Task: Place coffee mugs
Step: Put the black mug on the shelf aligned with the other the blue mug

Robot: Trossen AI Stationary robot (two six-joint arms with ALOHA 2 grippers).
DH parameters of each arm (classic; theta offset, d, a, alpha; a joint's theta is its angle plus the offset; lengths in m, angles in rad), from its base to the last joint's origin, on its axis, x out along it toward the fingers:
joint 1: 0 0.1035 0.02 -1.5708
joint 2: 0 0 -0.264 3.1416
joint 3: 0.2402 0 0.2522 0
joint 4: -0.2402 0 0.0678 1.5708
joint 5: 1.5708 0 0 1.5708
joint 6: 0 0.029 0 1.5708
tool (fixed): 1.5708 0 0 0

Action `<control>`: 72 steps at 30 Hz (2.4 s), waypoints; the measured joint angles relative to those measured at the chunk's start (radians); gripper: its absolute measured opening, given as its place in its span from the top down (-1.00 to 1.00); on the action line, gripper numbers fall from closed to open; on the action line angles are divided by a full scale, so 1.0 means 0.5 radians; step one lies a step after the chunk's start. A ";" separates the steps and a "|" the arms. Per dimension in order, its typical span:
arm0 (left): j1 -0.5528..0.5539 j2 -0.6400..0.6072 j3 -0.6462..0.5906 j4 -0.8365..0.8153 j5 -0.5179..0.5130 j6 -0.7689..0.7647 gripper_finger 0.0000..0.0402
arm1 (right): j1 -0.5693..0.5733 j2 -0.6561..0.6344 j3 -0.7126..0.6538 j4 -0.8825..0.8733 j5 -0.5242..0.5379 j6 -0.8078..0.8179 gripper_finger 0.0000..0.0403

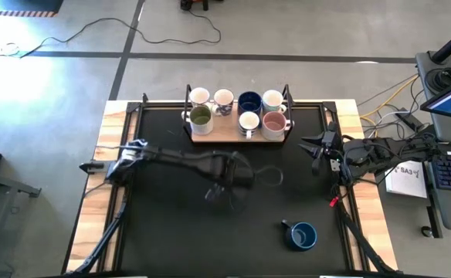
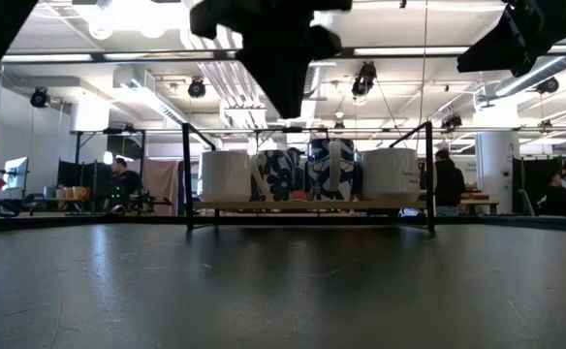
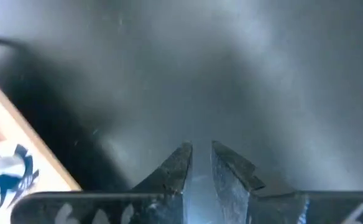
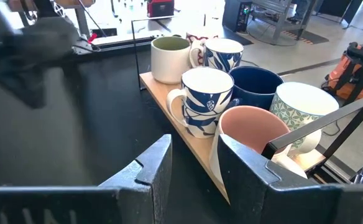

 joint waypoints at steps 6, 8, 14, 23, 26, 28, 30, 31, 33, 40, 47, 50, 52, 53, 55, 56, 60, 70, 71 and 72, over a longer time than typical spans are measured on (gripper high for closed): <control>-0.112 0.002 0.000 0.111 -0.047 -0.438 0.80 | 0.000 0.001 0.000 0.000 0.000 0.000 0.40; -0.127 0.002 0.000 0.041 -0.049 -0.613 0.80 | 0.000 0.001 0.000 0.000 0.000 0.000 0.40; -0.224 -0.007 -0.001 -0.109 -0.051 -0.862 0.80 | 0.001 0.001 0.000 0.000 0.000 0.000 0.40; -0.493 -0.025 -0.002 -0.251 -0.102 -1.042 0.80 | 0.000 0.000 0.000 0.000 0.000 0.000 0.40; -0.541 -0.036 -0.031 -0.308 -0.151 -1.049 0.80 | 0.000 0.001 0.000 0.025 0.000 0.000 0.40; -0.546 -0.081 -0.126 -0.316 -0.151 -1.059 0.80 | 0.001 0.009 0.000 0.029 0.000 0.000 0.40; -0.542 -0.161 -0.277 -0.311 -0.155 -1.091 0.80 | 0.000 0.013 0.000 0.030 0.000 0.026 0.40; -0.531 -0.207 -0.357 -0.302 -0.155 -1.110 0.80 | 0.000 0.020 0.000 0.033 0.000 0.047 0.40; -0.509 -0.316 -0.533 -0.221 -0.155 -1.145 0.80 | 0.000 0.029 0.000 0.046 -0.001 0.032 0.40; -0.500 -0.747 -1.070 0.476 -0.084 -1.151 0.80 | 0.000 0.118 0.000 0.164 -0.018 0.073 0.40; -0.541 -1.110 -1.556 1.278 -0.041 -1.162 0.80 | 0.000 0.309 0.001 0.327 -0.578 0.585 0.40; -0.549 -1.189 -1.766 1.639 0.018 -1.161 0.80 | 0.001 0.399 0.001 0.314 -0.782 1.004 0.40; -0.548 -1.210 -1.868 1.792 0.092 -1.145 0.80 | 0.000 0.456 0.001 0.312 -0.909 1.260 0.40; -0.548 -1.213 -1.906 1.844 0.129 -1.133 0.80 | 0.002 0.492 0.001 0.310 -0.982 1.364 0.40; -0.547 -1.211 -1.958 1.860 0.173 -1.111 0.80 | 0.017 0.568 -0.003 0.296 -1.106 1.561 0.40; -0.548 -1.205 -1.969 1.859 0.193 -1.107 0.80 | 0.028 0.595 -0.003 0.305 -1.144 1.659 0.40; -0.528 -1.197 -1.991 1.851 0.401 -1.100 0.80 | 0.114 0.736 0.064 0.278 -1.223 1.935 0.40; -0.463 -1.121 -2.138 2.120 0.808 -1.001 0.80 | 0.375 1.355 0.908 -1.058 -1.210 2.030 0.40; -0.467 -1.111 -2.146 2.160 0.810 -0.998 0.80 | 0.405 1.426 0.994 -1.194 -1.237 2.001 0.40; -0.477 -1.106 -2.155 2.204 0.811 -0.999 0.80 | 0.437 1.496 1.069 -1.281 -1.270 1.968 0.40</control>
